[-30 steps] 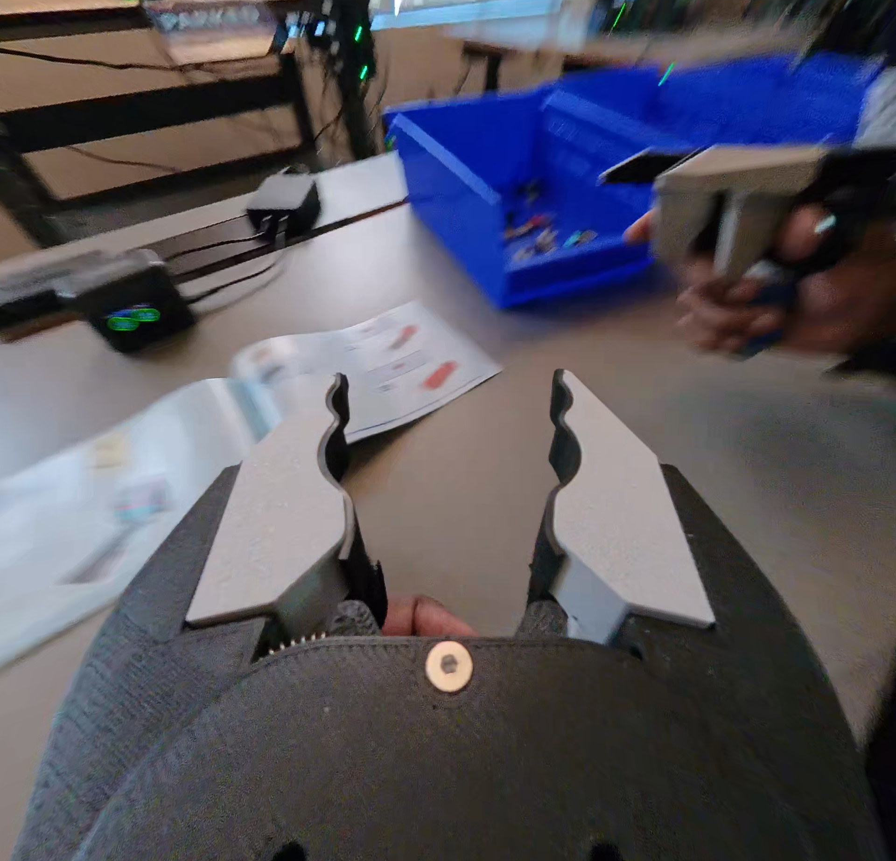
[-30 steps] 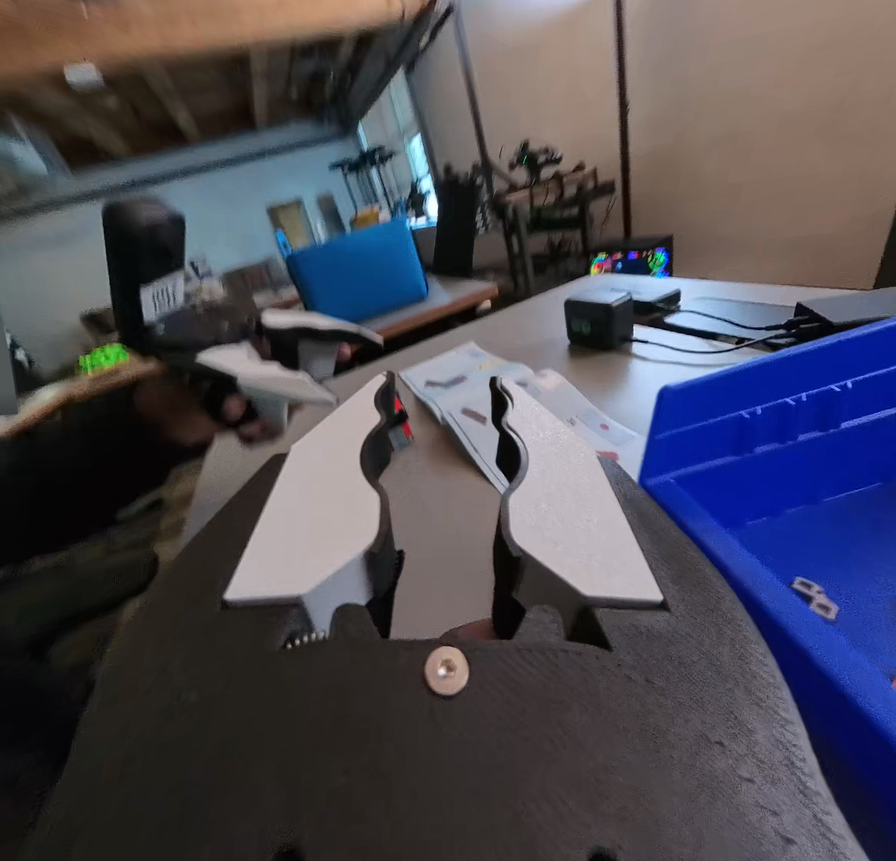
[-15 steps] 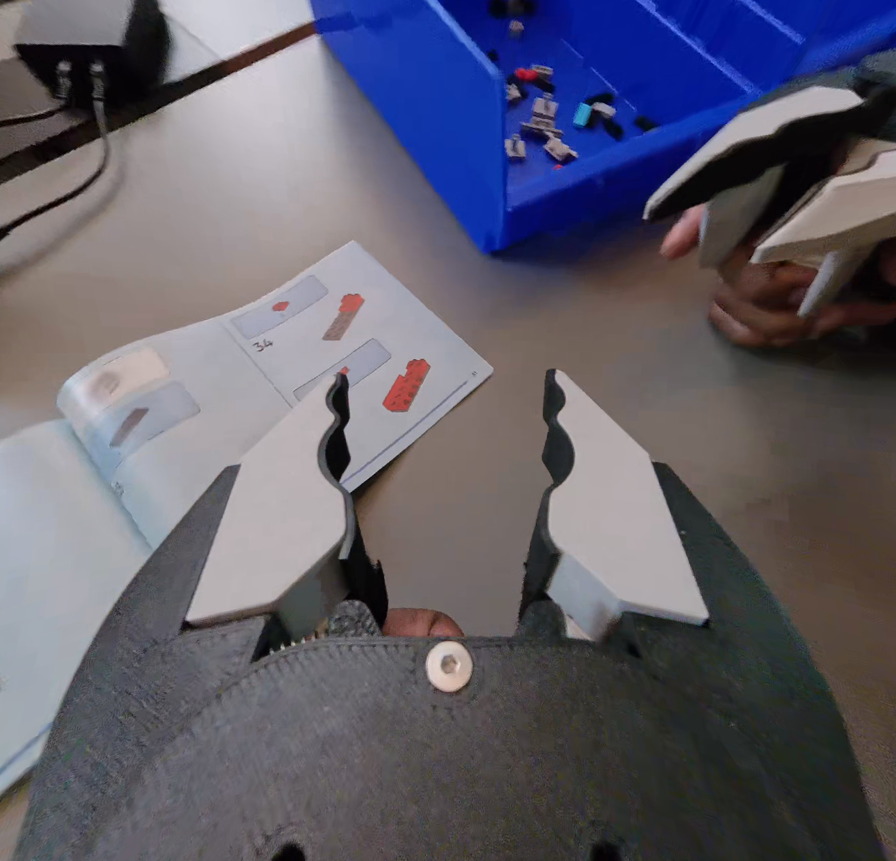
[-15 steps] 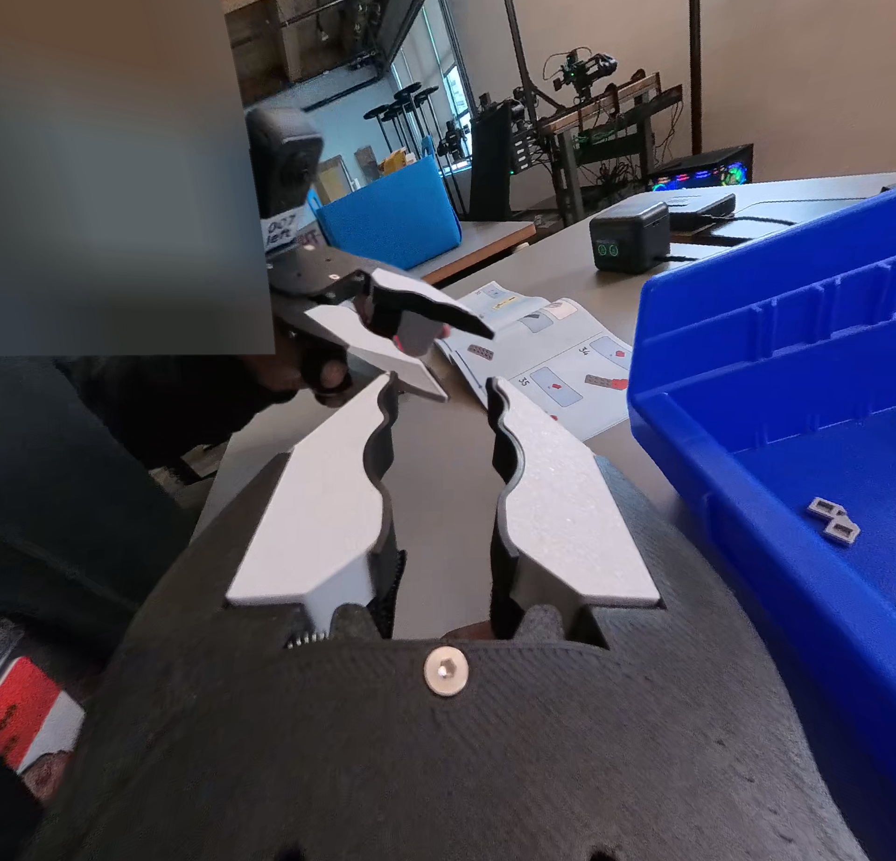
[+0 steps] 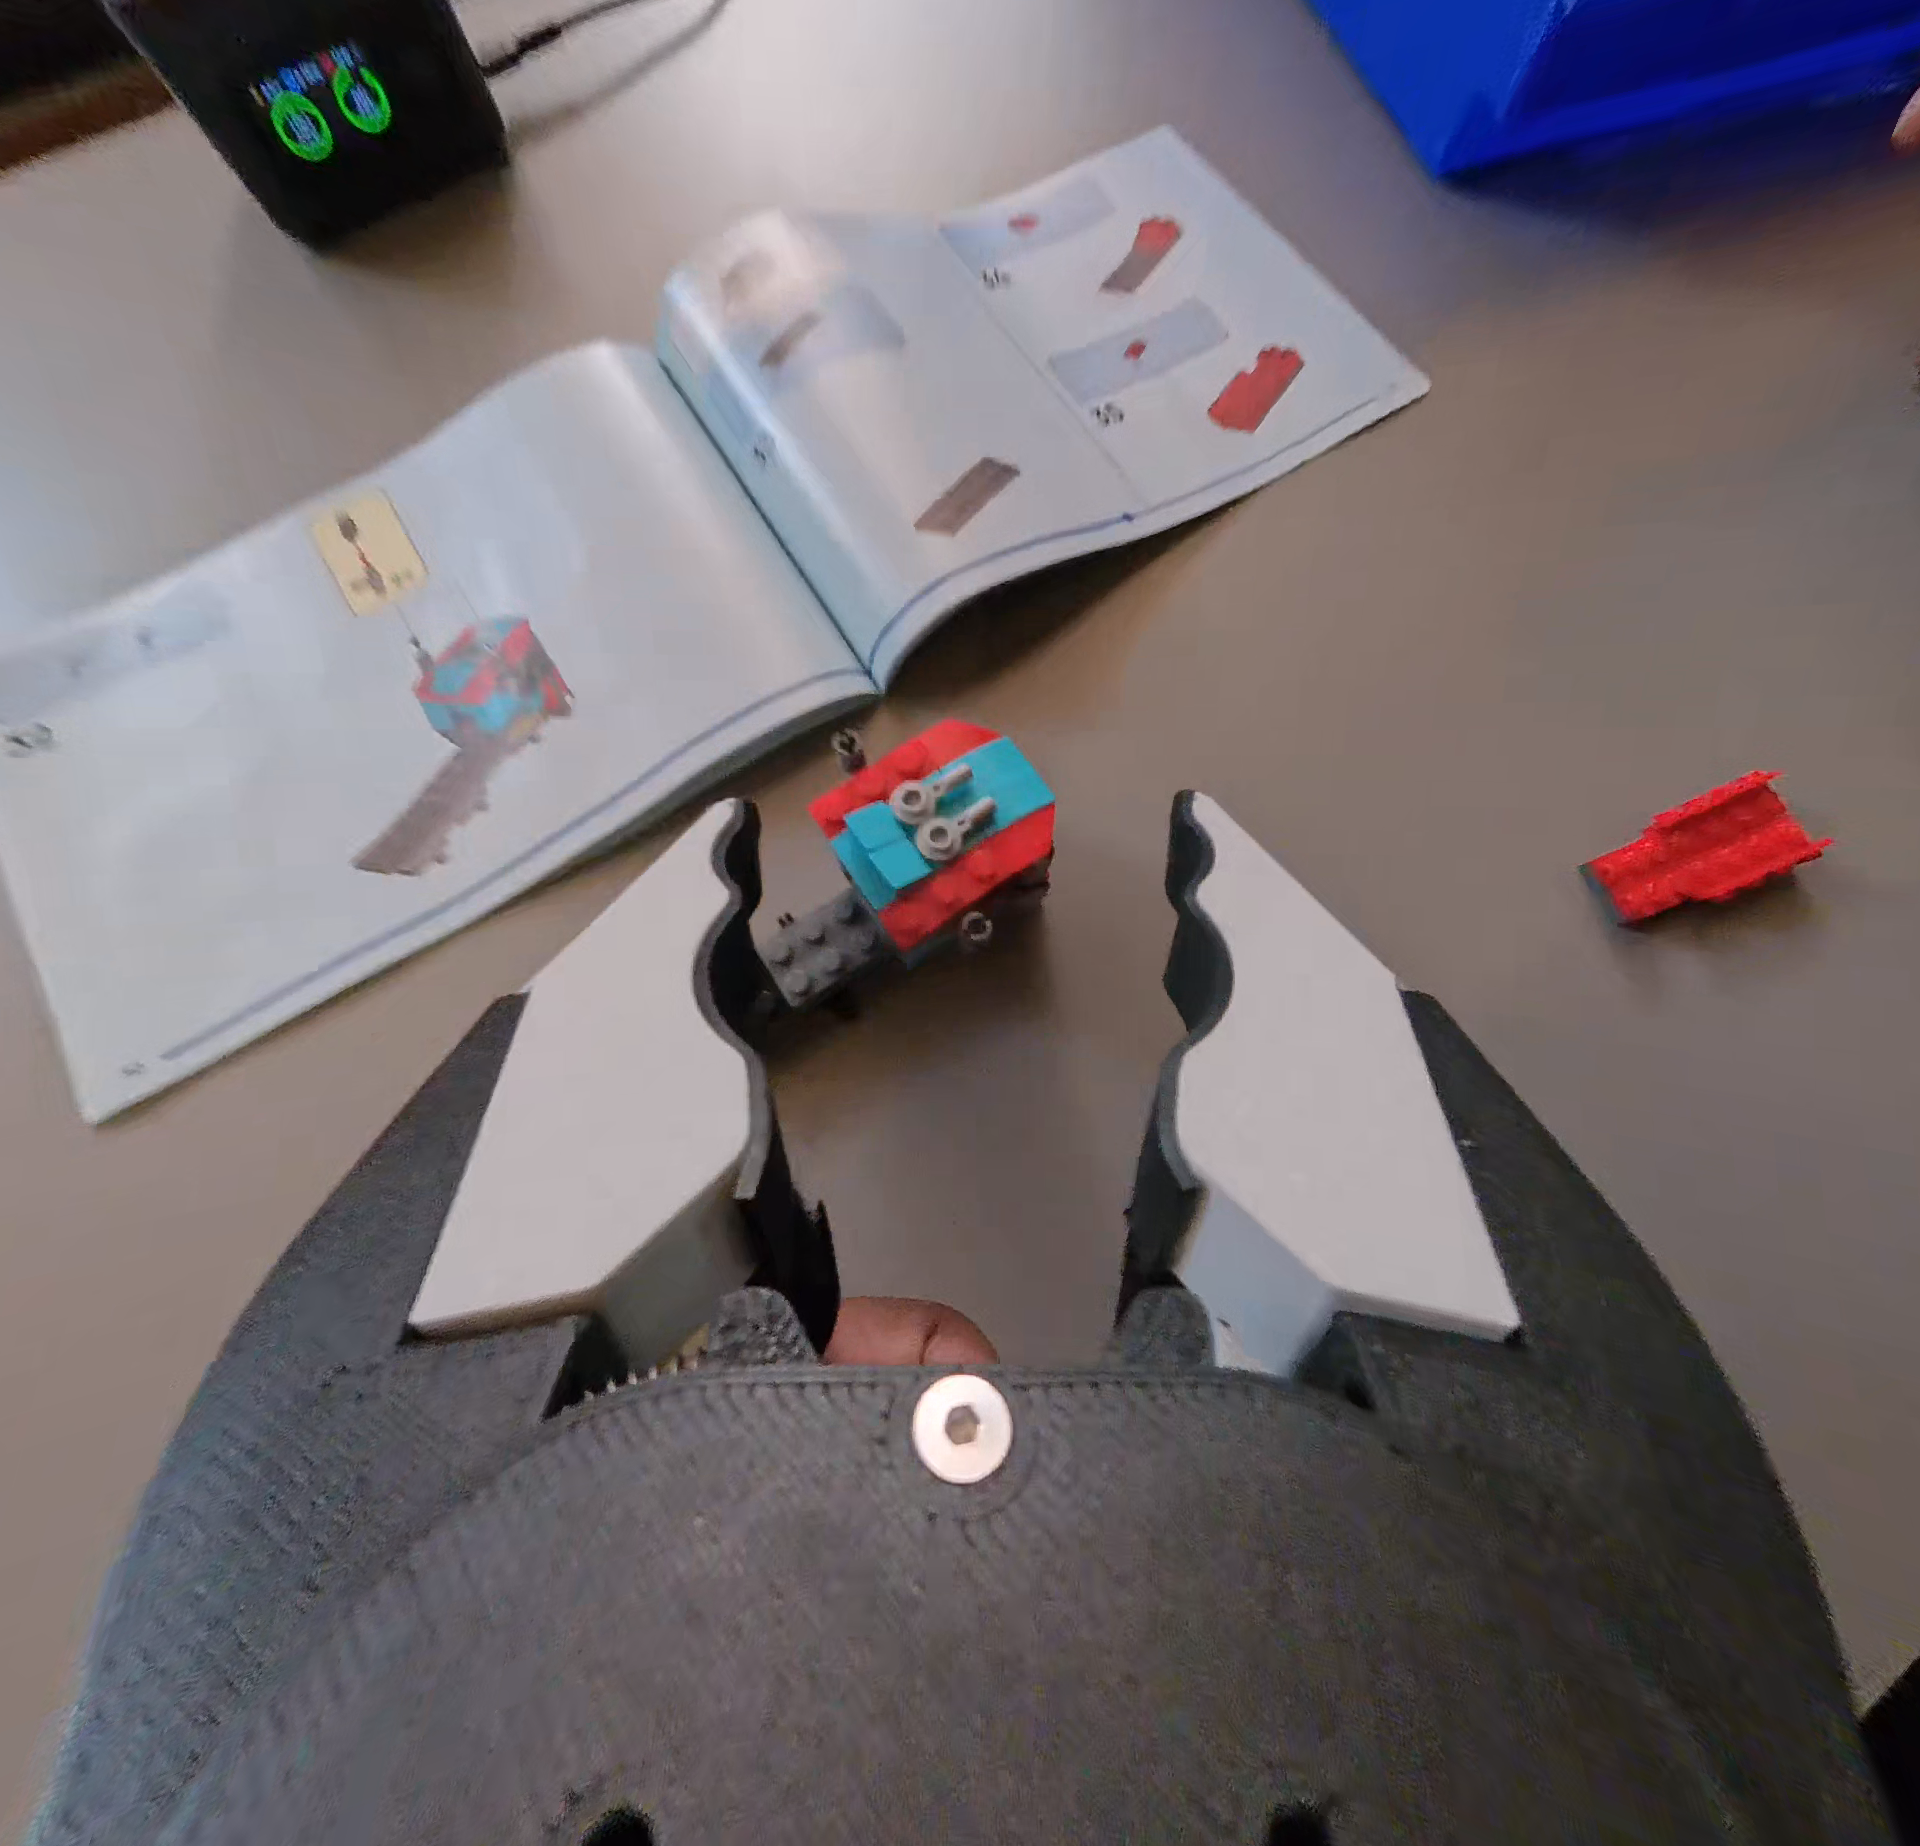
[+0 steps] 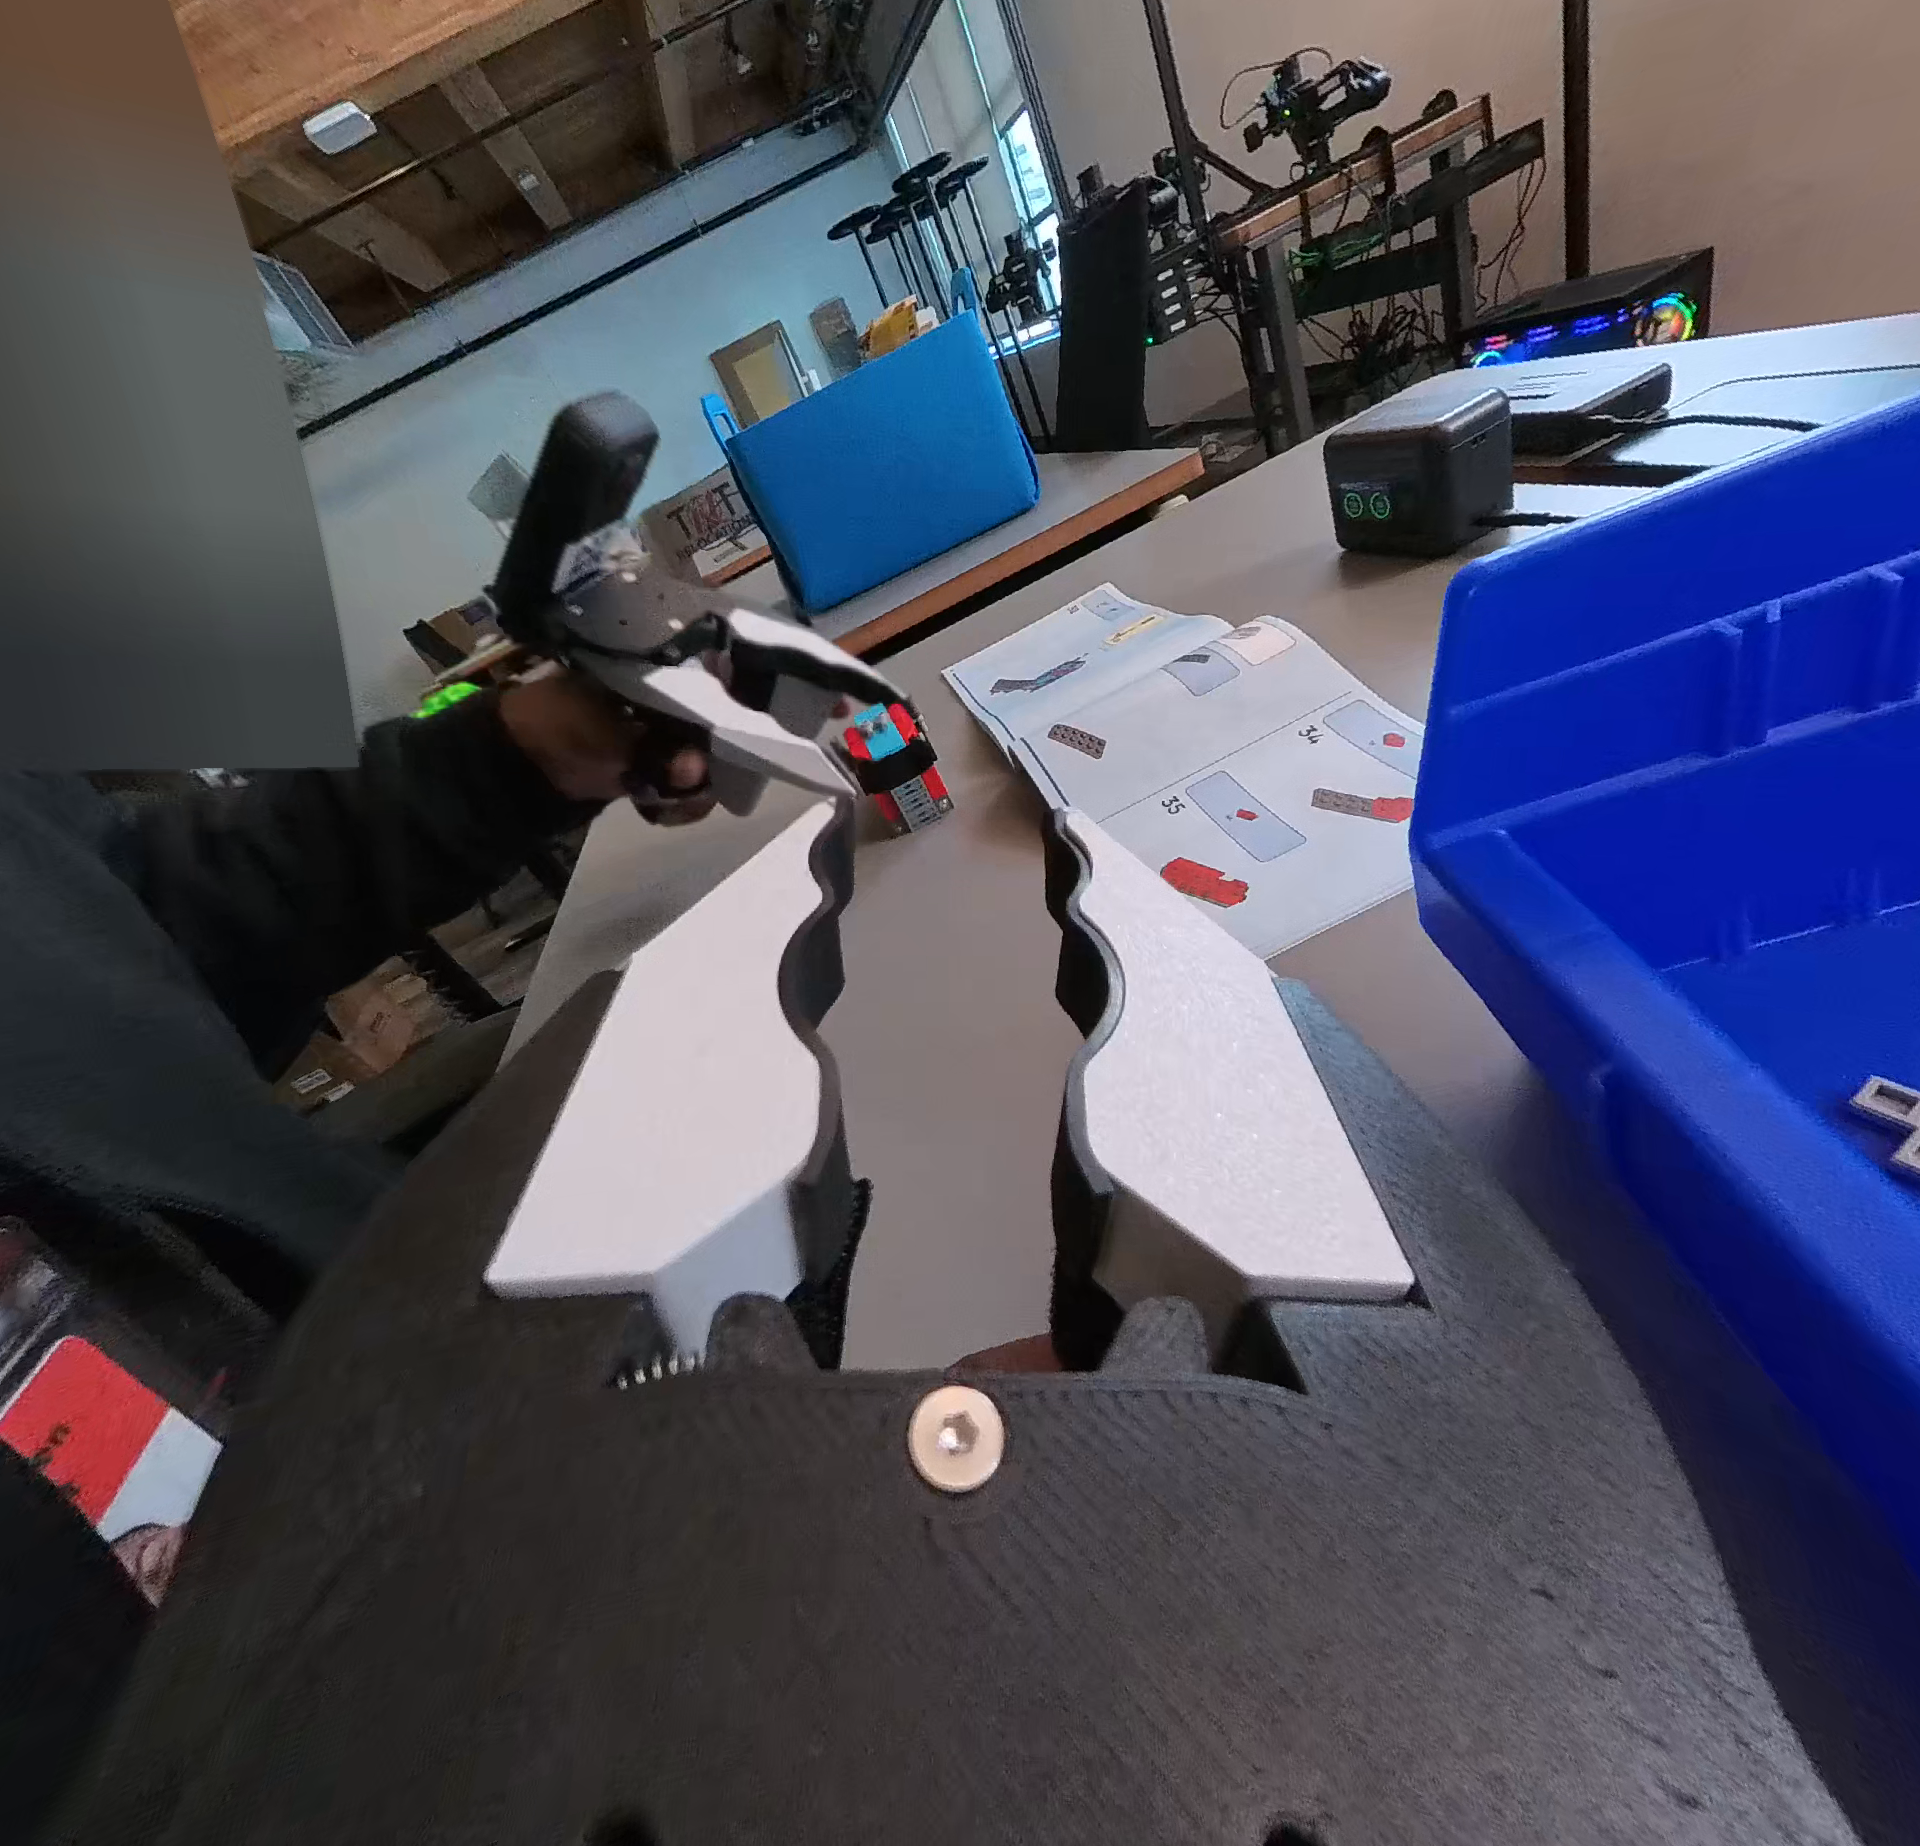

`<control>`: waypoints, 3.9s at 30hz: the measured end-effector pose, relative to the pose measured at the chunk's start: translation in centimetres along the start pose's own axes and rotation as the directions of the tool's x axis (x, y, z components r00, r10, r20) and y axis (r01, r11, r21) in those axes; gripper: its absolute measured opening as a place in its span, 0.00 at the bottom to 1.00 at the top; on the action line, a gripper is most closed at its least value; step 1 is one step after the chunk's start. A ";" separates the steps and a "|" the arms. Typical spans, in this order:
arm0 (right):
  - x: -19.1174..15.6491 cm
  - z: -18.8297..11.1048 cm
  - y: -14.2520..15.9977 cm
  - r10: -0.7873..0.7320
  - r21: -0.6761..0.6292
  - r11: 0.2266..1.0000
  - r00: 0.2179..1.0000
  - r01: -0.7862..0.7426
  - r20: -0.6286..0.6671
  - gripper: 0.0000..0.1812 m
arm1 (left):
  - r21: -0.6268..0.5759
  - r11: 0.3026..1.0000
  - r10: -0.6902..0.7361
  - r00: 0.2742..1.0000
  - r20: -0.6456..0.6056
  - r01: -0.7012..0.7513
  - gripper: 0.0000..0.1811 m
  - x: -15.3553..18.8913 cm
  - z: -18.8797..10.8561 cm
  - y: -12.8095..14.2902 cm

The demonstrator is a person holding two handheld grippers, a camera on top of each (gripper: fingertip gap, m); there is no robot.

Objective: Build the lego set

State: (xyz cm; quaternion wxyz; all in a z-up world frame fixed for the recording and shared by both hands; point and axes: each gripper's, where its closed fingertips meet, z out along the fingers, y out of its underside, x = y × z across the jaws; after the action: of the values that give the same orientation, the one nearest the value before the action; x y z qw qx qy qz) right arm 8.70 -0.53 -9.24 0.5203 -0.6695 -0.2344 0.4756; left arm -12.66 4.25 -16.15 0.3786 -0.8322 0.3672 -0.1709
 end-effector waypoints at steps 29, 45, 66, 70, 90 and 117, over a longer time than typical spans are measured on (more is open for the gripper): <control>-0.3 -0.3 0.0 0.033 0.001 0.999 0.998 -0.034 0.044 0.20 | 0.039 0.864 0.494 0.832 -0.251 -0.501 0.34 3.3 5.7 -6.8; -0.3 -0.4 0.0 0.071 -0.007 0.997 0.995 -0.071 0.074 0.20 | -0.104 0.730 0.610 0.712 -0.347 -0.676 0.28 3.8 9.1 -3.7; -0.4 -0.4 0.0 0.062 -0.008 0.998 0.995 -0.062 0.077 0.19 | -0.150 0.646 0.690 0.656 -0.304 -0.749 0.22 1.6 7.5 -2.8; -0.4 -0.4 0.0 0.060 -0.009 0.998 0.995 -0.060 0.077 0.19 | -0.158 0.639 0.699 0.654 -0.289 -0.753 0.22 1.1 7.2 -2.9; -0.5 -0.4 0.1 0.058 -0.009 0.998 0.995 -0.057 0.080 0.19 | -0.234 0.632 0.714 0.673 -0.194 -0.738 0.23 -3.3 4.2 -3.1; -0.8 -0.3 0.2 0.050 -0.017 0.999 0.995 -0.049 0.086 0.18 | 0.430 0.829 -0.382 0.924 -0.032 0.358 0.21 -9.1 -0.4 -6.6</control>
State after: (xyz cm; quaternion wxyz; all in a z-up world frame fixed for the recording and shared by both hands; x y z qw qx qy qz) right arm 8.59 -1.35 -9.13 0.4926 -0.6577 -0.2436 0.5152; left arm -15.76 13.74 -10.95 0.5214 -0.7883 0.1420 -0.2943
